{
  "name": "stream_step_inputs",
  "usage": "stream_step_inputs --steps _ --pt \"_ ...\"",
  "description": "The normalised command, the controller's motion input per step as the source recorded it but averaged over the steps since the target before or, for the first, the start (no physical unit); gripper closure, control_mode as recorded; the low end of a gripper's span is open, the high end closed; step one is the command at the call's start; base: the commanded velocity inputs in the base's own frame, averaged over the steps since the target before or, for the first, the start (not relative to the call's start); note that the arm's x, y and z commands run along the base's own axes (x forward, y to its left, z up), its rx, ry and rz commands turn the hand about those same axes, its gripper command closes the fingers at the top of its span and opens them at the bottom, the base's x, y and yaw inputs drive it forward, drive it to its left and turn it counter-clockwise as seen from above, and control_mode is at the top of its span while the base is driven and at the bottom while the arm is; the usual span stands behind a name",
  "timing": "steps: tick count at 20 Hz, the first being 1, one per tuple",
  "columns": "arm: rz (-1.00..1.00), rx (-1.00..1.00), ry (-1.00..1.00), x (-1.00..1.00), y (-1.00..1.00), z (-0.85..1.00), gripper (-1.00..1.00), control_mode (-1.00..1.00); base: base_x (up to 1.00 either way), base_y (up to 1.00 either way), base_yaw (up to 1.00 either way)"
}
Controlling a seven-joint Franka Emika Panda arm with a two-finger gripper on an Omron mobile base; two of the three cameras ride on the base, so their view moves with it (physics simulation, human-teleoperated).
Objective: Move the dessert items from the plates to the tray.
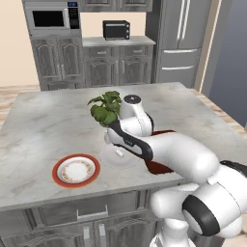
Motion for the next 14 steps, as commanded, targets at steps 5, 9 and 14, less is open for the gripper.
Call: stream_step_inputs --steps 5,9,14 --pt "0.05 0.00 0.11 0.39 0.00 -0.02 -1.00 -1.00 0.00 0.00 0.00" --pt "0.02 0.00 0.19 0.36 0.00 0.00 -1.00 -1.00 0.00 0.00 0.00" --pt "0.03 0.00 0.12 0.33 0.00 -0.13 -1.00 -1.00 0.00 0.00 0.00"
